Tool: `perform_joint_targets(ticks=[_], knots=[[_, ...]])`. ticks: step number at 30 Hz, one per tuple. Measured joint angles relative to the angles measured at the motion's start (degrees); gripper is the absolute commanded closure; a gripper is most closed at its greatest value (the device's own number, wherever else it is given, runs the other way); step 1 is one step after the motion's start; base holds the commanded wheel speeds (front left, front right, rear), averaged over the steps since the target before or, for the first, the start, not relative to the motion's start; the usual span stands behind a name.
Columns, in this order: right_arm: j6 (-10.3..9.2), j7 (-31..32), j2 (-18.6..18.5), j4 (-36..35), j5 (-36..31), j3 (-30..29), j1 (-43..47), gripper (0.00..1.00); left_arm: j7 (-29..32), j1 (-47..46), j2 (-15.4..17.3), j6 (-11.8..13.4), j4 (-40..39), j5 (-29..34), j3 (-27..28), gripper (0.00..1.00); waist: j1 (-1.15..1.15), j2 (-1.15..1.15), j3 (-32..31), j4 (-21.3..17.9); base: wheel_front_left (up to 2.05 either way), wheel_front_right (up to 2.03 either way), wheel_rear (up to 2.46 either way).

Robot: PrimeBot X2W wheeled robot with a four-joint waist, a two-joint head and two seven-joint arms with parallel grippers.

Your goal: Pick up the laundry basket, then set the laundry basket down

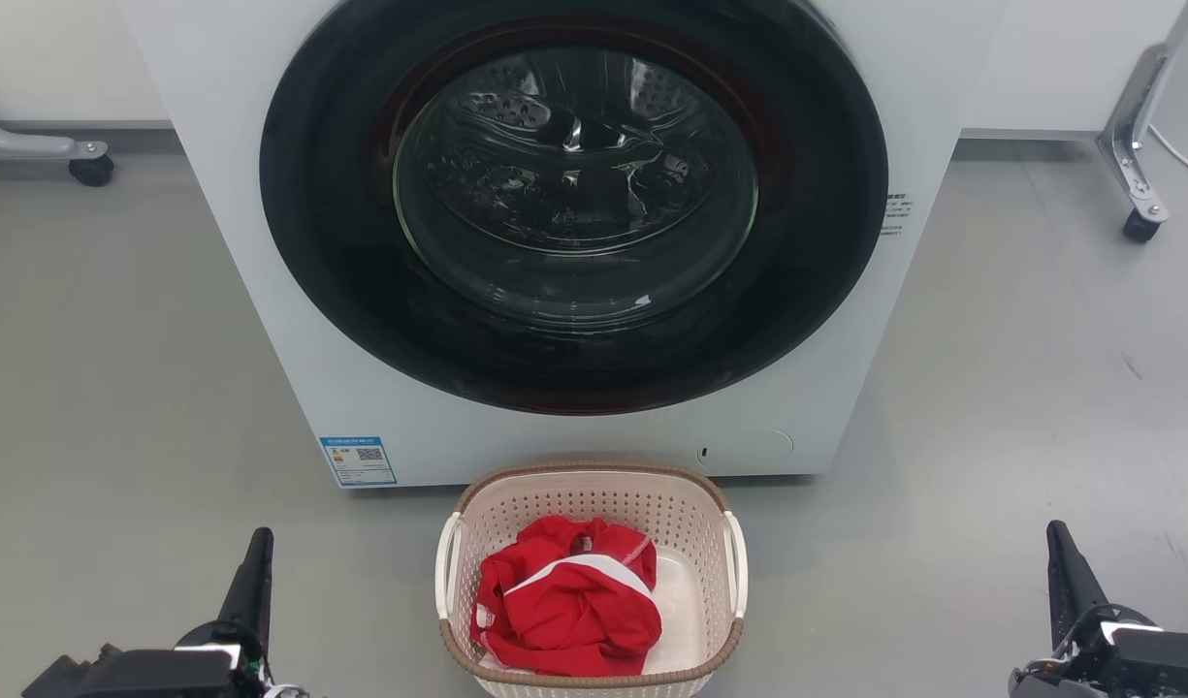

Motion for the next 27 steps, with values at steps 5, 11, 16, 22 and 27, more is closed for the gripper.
perform_joint_targets(ticks=[5,11,16,22,27], knots=[[0.00,0.0,0.0,0.0,0.0,0.0,0.0,1.00,0.0,0.0,0.0,0.0,0.0,0.0,0.0,1.00,0.00,0.00,0.0,0.0,0.00,0.00,0.00],[-0.23,0.0,0.8,2.7,0.0,0.4,2.0,0.00,0.0,2.4,-0.7,0.1,2.5,0.0,-0.3,0.00,0.00,0.00,0.0,0.0,0.00,0.00,0.00],[-0.34,-0.6,1.0,2.9,0.0,1.4,2.5,0.00,-0.7,3.0,-0.7,0.1,2.7,0.0,-1.0,0.00,0.00,0.00,0.0,0.0,0.00,0.00,0.00],[-0.34,-2.0,1.0,2.9,-0.4,3.2,2.5,0.00,-1.9,3.0,-0.7,0.1,2.3,0.8,-2.3,0.00,0.00,0.00,0.0,0.0,0.00,0.00,0.00],[-0.44,-3.0,1.0,2.9,-1.9,4.3,2.4,0.00,-3.1,3.0,-0.7,0.1,1.7,3.4,-3.3,0.00,0.00,0.00,0.0,0.0,0.00,0.00,0.00]])
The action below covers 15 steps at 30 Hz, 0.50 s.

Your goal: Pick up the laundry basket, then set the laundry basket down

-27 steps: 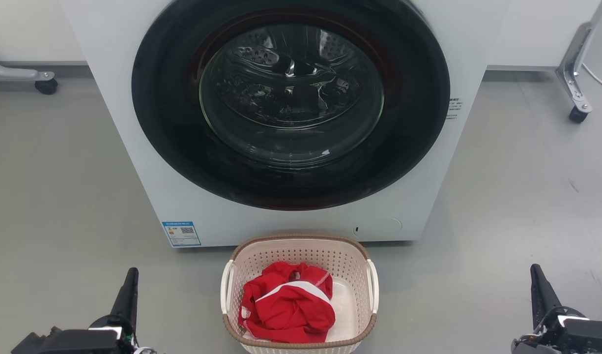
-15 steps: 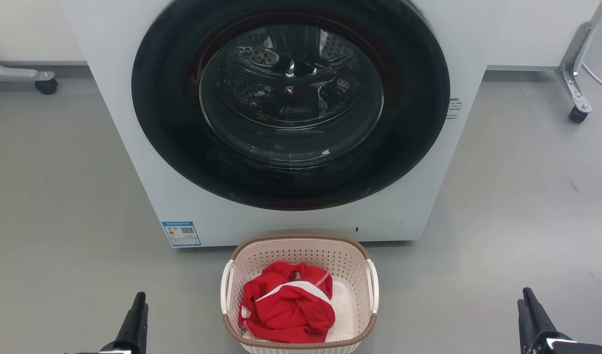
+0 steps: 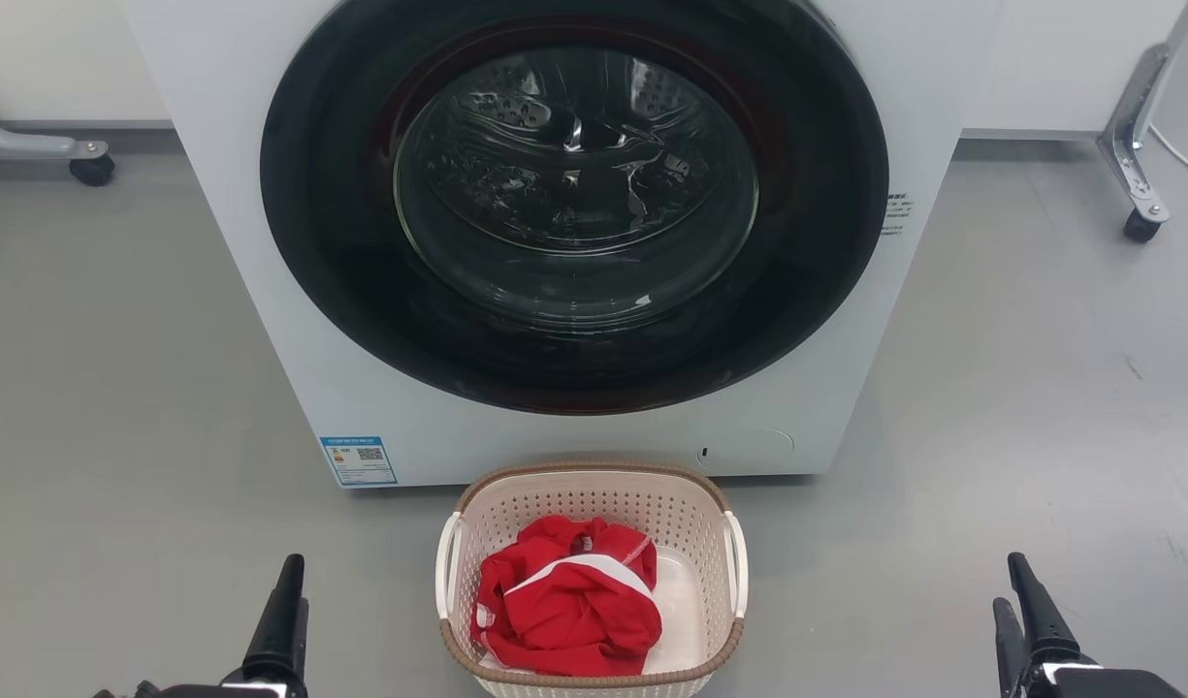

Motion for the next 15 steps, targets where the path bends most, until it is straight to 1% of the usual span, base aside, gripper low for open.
perform_joint_targets(ticks=[3,7,11,15], knots=[[-0.64,-0.6,0.0,0.0,-1.7,0.7,0.0,0.00,-0.6,0.0,0.0,0.5,-0.4,1.5,-0.4,0.00,0.00,0.00,0.0,0.0,0.00,0.00,0.00],[-1.53,-1.3,0.0,-0.1,-5.2,2.3,-0.2,0.00,-1.2,0.0,0.1,1.1,-0.9,5.1,-0.9,0.00,0.00,0.00,0.0,0.0,0.00,0.00,0.00],[-2.49,-2.1,0.0,-0.1,-9.0,4.1,-0.4,0.00,-2.1,0.0,0.4,2.0,-1.7,9.2,-2.2,0.00,0.00,0.00,0.0,0.0,0.00,0.00,0.00],[-3.01,-3.1,-0.1,-0.1,-12.8,6.0,-1.3,0.00,-3.0,0.0,1.0,3.1,-2.3,13.7,-3.6,0.00,0.00,0.00,0.0,0.0,0.00,0.00,0.00]])
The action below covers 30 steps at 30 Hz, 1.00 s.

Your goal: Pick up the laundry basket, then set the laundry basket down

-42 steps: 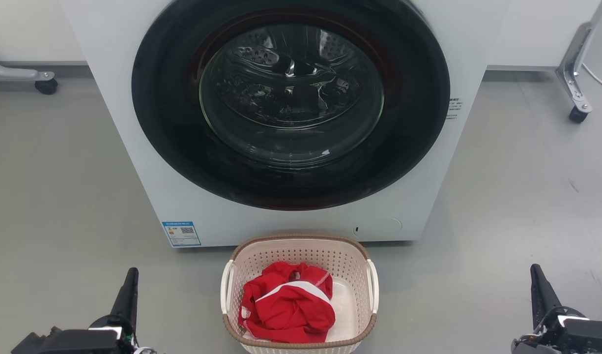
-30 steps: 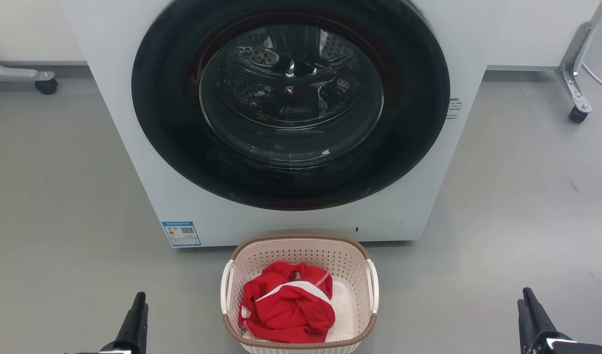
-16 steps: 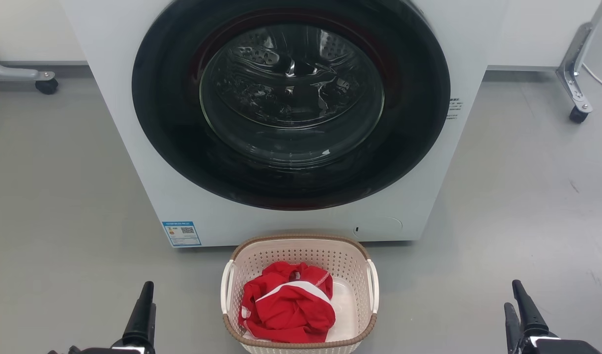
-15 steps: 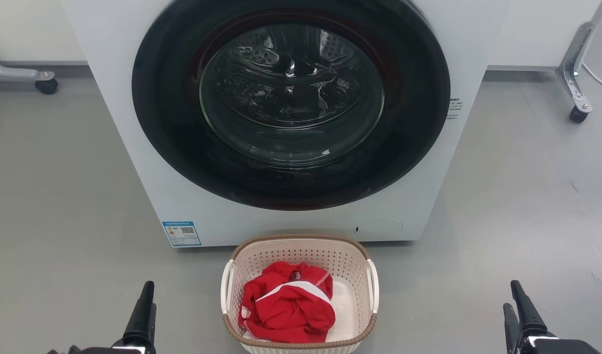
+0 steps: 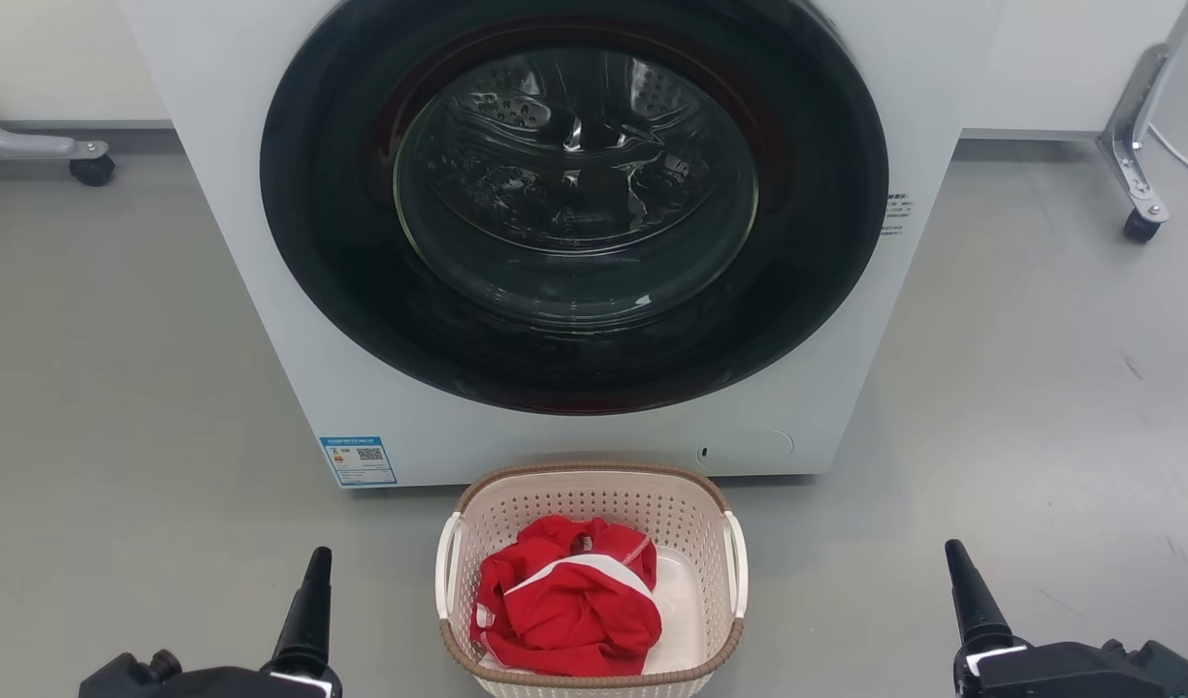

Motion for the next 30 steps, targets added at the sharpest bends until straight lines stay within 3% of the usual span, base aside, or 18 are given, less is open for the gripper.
perform_joint_targets(ticks=[30], knots=[[-5.00,-6.3,-2.4,-1.0,-29.8,12.8,-3.7,0.00,-6.4,-1.0,3.4,5.5,-4.1,34.5,-9.4,0.00,0.00,0.00,0.1,-0.1,0.00,0.00,0.00]])
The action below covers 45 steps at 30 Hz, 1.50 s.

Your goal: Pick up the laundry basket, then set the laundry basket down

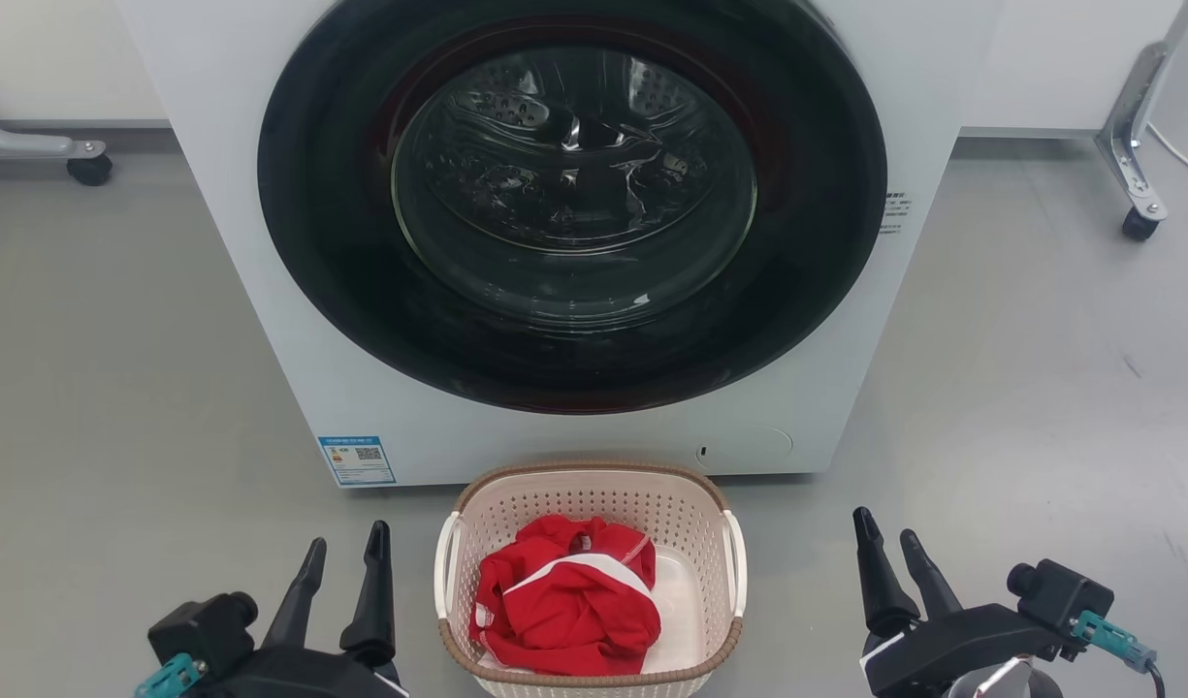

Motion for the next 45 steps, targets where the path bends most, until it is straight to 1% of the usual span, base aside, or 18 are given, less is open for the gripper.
perform_joint_targets(ticks=[9,13,15,23,32,41,45], knots=[[-1.16,-1.9,-0.4,-1.6,-8.1,2.3,-1.1,0.00,-1.9,-0.4,0.1,1.1,-2.0,9.0,-1.1,0.00,0.00,0.00,0.2,0.0,0.00,0.00,0.00],[-2.00,-2.8,-0.6,-2.3,-11.6,3.3,-1.2,0.00,-2.7,-0.4,0.2,1.6,-2.8,12.8,-1.9,0.00,0.00,0.00,0.3,0.0,0.00,0.00,0.00],[-2.08,-3.2,-0.6,-2.9,-13.2,3.7,-1.2,0.00,-3.3,-0.4,0.1,2.1,-3.2,14.5,-2.2,0.00,0.00,0.00,0.3,0.0,0.00,0.00,0.00],[-3.18,-4.9,-0.8,-4.1,-20.0,5.4,-2.1,0.00,-4.8,-0.4,0.2,3.1,-4.4,22.8,-2.4,0.00,0.00,0.00,0.5,0.0,0.00,0.00,0.00],[-4.57,-6.8,-1.0,-5.2,-27.4,7.3,-2.1,0.00,-6.8,-0.4,0.1,4.5,-5.5,30.8,-2.9,0.00,0.00,0.00,0.8,-0.1,0.00,0.00,0.00],[-5.60,-8.3,-1.2,-5.9,-33.9,8.8,-2.3,0.00,-8.4,-0.3,0.0,5.6,-6.5,37.2,-3.8,0.00,0.00,0.00,1.0,-0.2,0.00,0.00,0.00],[-5.60,-8.3,-1.2,-6.0,-34.0,8.4,-2.3,0.00,-8.5,-0.2,-0.3,5.6,-6.6,37.2,-3.6,0.00,0.00,0.00,1.0,-0.2,0.00,0.00,0.00]])
